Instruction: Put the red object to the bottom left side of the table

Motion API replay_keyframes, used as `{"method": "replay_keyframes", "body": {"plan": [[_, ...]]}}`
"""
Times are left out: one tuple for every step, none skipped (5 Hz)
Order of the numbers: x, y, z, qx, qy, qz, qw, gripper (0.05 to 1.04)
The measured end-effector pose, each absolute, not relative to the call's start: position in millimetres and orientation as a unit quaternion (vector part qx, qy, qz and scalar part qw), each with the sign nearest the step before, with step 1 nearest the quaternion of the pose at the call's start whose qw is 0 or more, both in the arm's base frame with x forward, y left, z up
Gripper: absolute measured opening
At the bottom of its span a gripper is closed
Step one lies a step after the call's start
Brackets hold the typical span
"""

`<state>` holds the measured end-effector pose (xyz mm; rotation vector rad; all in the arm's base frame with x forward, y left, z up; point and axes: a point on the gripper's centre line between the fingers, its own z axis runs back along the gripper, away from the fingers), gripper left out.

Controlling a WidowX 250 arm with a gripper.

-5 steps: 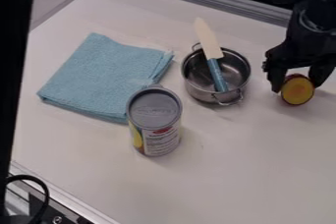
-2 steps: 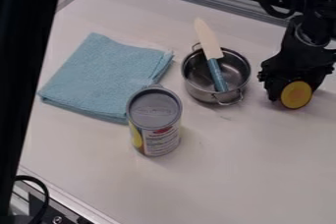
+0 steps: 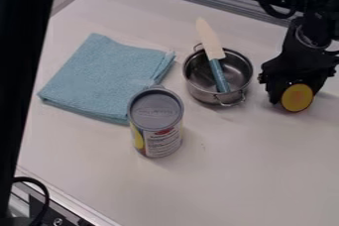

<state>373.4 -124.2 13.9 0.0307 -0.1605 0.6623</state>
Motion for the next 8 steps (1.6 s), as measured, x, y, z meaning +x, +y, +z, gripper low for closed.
{"method": "replay_keyframes", "body": {"plan": [[372.0, -113.2, 47.0, -0.009, -0.083, 0.322, 0.943, 0.757], [369.0, -96.4, 68.3, -0.023, -0.087, 0.317, 0.944, 0.757], [366.9, -70.0, 82.8, -0.028, -0.101, 0.319, 0.942, 0.757], [368.6, -31.7, 83.4, -0.02, -0.11, 0.34, 0.934, 0.757], [369.2, 13.1, 90.0, -0.029, -0.139, 0.364, 0.921, 0.757], [372.0, 52.5, 94.0, -0.026, -0.161, 0.395, 0.904, 0.757], [381.1, 81.3, 91.1, -0.015, -0.175, 0.423, 0.889, 0.757], [396.3, 95.1, 69.9, 0.007, -0.155, 0.451, 0.879, 0.757]]}}
